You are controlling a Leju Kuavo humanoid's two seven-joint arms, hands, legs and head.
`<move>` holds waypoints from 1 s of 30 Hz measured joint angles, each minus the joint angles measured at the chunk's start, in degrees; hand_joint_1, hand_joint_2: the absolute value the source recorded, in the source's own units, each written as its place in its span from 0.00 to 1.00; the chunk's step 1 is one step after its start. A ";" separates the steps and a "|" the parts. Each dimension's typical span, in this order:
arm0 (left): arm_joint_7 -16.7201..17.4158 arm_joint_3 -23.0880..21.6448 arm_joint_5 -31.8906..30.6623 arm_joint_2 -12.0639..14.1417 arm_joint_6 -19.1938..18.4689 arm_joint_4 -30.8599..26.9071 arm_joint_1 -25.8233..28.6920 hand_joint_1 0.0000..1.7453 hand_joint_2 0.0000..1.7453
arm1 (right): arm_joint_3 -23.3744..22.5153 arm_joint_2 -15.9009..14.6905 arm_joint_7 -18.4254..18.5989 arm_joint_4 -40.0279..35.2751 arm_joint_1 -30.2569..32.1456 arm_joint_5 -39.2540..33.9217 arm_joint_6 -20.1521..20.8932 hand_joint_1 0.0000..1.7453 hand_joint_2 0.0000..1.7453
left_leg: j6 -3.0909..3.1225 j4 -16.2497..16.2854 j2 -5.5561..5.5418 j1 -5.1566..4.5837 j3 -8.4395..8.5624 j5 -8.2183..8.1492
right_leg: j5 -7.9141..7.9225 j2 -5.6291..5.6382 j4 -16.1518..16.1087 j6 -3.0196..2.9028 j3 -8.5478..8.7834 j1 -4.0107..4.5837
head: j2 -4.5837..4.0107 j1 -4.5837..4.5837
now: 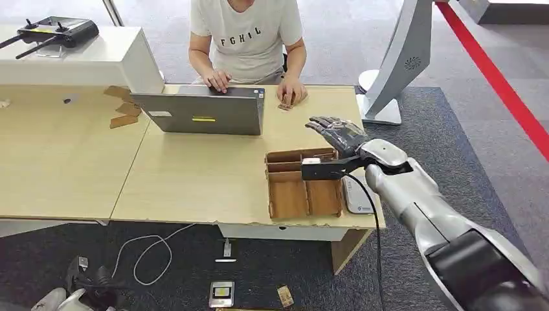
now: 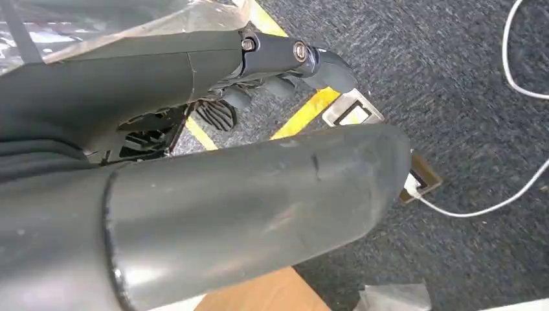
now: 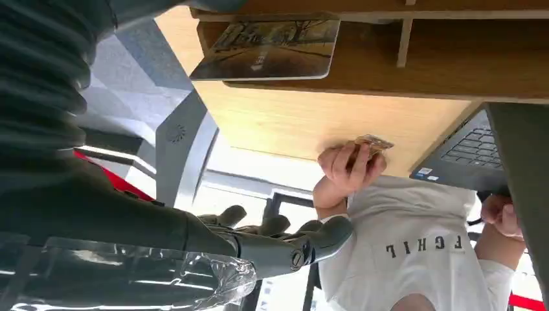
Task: Pass the card to the sensor for recognition and then transmit it.
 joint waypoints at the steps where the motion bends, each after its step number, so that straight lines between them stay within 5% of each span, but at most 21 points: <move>1: 0.06 0.00 -0.02 0.09 0.00 0.04 0.00 0.00 0.00 | -0.13 -0.11 0.02 0.00 0.00 0.00 -0.02 0.00 1.00 | 0.00 0.00 0.00 0.00 0.00 0.00 | 0.00 0.00 0.00 0.00 0.00 0.00 | 0.00 0.00; 30: 0.13 -0.15 -0.94 0.13 -0.17 -0.20 -0.87 0.00 0.00 | -1.59 -4.02 1.99 -0.02 0.80 0.90 0.79 0.00 1.00 | 0.00 0.01 0.02 -0.01 0.01 0.00 | 0.02 0.00 0.00 0.00 0.00 0.00 | 0.00 0.00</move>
